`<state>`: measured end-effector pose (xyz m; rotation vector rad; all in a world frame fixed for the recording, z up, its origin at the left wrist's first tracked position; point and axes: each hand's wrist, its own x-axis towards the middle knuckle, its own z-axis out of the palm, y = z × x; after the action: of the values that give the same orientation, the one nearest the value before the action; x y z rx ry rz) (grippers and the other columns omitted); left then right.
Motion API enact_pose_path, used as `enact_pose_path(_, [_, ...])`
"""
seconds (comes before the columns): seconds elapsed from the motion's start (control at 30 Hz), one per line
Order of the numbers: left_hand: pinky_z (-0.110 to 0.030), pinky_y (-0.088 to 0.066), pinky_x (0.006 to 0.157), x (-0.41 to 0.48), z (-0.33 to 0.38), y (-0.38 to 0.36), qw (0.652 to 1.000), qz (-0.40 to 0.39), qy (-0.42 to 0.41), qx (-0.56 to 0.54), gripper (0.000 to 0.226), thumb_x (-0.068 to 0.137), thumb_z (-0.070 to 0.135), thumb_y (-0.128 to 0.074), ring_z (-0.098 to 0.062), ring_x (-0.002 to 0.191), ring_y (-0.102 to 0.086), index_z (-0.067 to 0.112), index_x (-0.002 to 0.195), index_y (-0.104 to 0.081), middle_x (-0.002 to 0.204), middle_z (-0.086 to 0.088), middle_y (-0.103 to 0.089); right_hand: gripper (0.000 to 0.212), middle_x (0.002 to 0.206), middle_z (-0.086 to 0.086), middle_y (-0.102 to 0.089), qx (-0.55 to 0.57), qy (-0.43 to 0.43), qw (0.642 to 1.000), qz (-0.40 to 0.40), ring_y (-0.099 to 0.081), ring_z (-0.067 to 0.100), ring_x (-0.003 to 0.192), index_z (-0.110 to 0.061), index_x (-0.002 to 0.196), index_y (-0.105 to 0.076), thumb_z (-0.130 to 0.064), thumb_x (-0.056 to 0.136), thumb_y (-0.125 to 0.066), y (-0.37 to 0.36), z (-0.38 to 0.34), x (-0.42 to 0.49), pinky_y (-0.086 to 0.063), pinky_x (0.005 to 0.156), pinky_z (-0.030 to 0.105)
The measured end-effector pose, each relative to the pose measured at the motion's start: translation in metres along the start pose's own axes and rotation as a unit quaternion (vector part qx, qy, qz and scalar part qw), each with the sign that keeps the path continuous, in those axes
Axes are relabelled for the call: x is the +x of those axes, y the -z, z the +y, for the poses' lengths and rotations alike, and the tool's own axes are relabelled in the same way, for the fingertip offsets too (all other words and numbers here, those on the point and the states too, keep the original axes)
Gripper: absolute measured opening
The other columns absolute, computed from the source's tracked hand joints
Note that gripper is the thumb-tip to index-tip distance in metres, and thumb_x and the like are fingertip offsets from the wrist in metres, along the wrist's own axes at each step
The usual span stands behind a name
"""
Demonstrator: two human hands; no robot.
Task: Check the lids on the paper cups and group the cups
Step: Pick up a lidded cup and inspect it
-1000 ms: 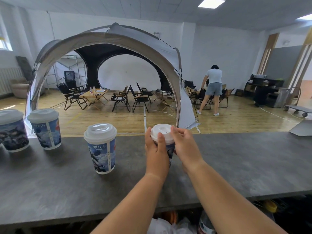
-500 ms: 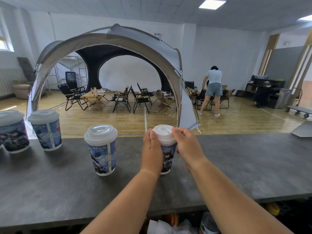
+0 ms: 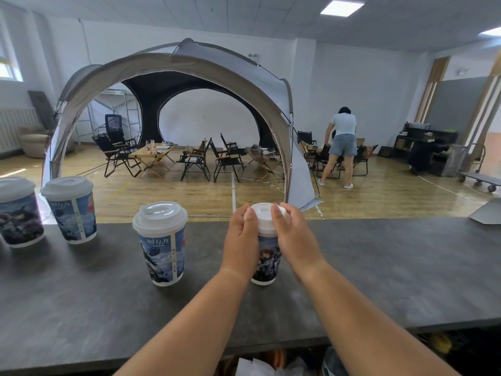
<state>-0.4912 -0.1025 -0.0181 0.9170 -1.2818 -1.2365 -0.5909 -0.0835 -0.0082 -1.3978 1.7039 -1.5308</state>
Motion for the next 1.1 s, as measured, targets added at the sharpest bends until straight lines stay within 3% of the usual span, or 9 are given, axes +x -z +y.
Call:
enact_pose_path(0.1, [-0.030,-0.052,0.078,-0.001,0.002,0.000,0.999,0.012,0.024,-0.018,0.022,0.102,0.039,-0.037,-0.016,0.096,-0.063,0.032,0.100,-0.057,0.105,-0.003,-0.064,0.042,0.122,-0.003,-0.054,0.015,-0.006,1.000,0.027,-0.052,0.012,0.109,-0.018,0.133,-0.045,-0.040,0.098,-0.050,-0.002,0.000,-0.004,-0.041,0.088,0.026])
enact_pose_path(0.2, [-0.038,-0.052,0.089,0.006,0.005,0.004,0.998,0.026,0.045,-0.027,0.024,0.100,0.038,-0.039,-0.017,0.098,-0.063,0.028,0.101,-0.061,0.105,-0.003,-0.066,0.025,0.110,-0.003,-0.058,0.041,-0.022,0.999,0.010,-0.055,0.007,0.098,-0.019,0.118,-0.048,-0.033,0.097,-0.050,0.004,0.000,0.000,-0.046,0.077,0.024])
enact_pose_path(0.33, [-0.027,-0.047,0.066,0.013,0.012,0.005,0.995,0.026,0.079,-0.049,0.028,0.098,0.024,-0.041,-0.013,0.088,-0.063,0.017,0.110,-0.065,0.103,-0.003,-0.068,0.020,0.100,-0.012,-0.061,0.022,-0.018,1.000,-0.010,-0.057,0.006,0.096,-0.019,0.111,-0.060,-0.030,0.098,-0.050,0.011,-0.001,0.006,-0.046,0.076,0.024])
enact_pose_path(0.43, [-0.026,-0.046,0.064,0.013,0.014,0.004,0.994,0.017,0.092,-0.059,0.030,0.096,0.020,-0.042,-0.014,0.084,-0.065,0.014,0.110,-0.067,0.103,-0.007,-0.070,0.019,0.099,-0.017,-0.062,0.014,-0.020,1.000,-0.017,-0.058,0.007,0.099,-0.023,0.109,-0.063,-0.031,0.098,-0.050,0.015,-0.002,0.009,-0.045,0.082,0.026])
enact_pose_path(0.5, [-0.026,-0.046,0.064,0.011,0.014,0.003,0.993,0.026,0.097,-0.068,0.029,0.095,0.018,-0.041,-0.014,0.082,-0.064,0.014,0.106,-0.068,0.097,-0.005,-0.070,0.017,0.097,-0.020,-0.059,0.012,-0.015,1.000,-0.022,-0.055,-0.001,0.094,-0.026,0.108,-0.060,-0.035,0.100,-0.047,0.016,-0.004,0.006,-0.042,0.077,0.018])
enact_pose_path(0.63, [-0.033,-0.052,0.075,0.009,0.012,0.003,0.993,0.036,0.097,-0.057,0.029,0.094,0.019,-0.040,-0.020,0.092,-0.066,0.019,0.105,-0.067,0.099,-0.004,-0.070,0.030,0.104,-0.012,-0.057,0.032,-0.007,0.999,0.007,-0.054,-0.001,0.094,-0.020,0.117,-0.049,-0.043,0.097,-0.052,0.011,-0.002,-0.004,-0.041,0.070,0.013])
enact_pose_path(0.8, [-0.043,-0.052,0.085,0.016,0.011,0.006,0.992,0.033,0.117,-0.043,0.030,0.087,0.021,-0.044,-0.026,0.092,-0.067,0.015,0.097,-0.072,0.099,-0.010,-0.072,0.017,0.102,-0.011,-0.061,0.019,-0.009,1.000,0.013,-0.056,0.001,0.091,-0.021,0.110,-0.058,-0.030,0.095,-0.056,0.012,-0.002,-0.004,-0.040,0.066,0.016])
enact_pose_path(0.97, [-0.039,-0.050,0.079,0.018,0.006,0.006,0.988,0.026,0.132,-0.069,0.030,0.085,0.024,-0.048,-0.027,0.088,-0.066,0.007,0.095,-0.071,0.097,-0.014,-0.073,0.020,0.102,-0.015,-0.064,0.021,-0.020,0.999,-0.016,-0.057,-0.001,0.096,-0.024,0.109,-0.065,-0.022,0.098,-0.049,0.019,-0.005,0.003,-0.041,0.069,0.015])
enact_pose_path(1.1, [-0.043,-0.052,0.082,0.020,0.007,0.006,0.985,0.013,0.149,-0.090,0.026,0.083,0.019,-0.050,-0.031,0.086,-0.066,0.003,0.090,-0.070,0.093,-0.016,-0.072,0.028,0.112,-0.007,-0.069,0.013,-0.030,0.999,-0.040,-0.060,0.011,0.108,-0.024,0.112,-0.070,-0.020,0.099,-0.045,0.020,-0.006,0.007,-0.048,0.088,0.025])
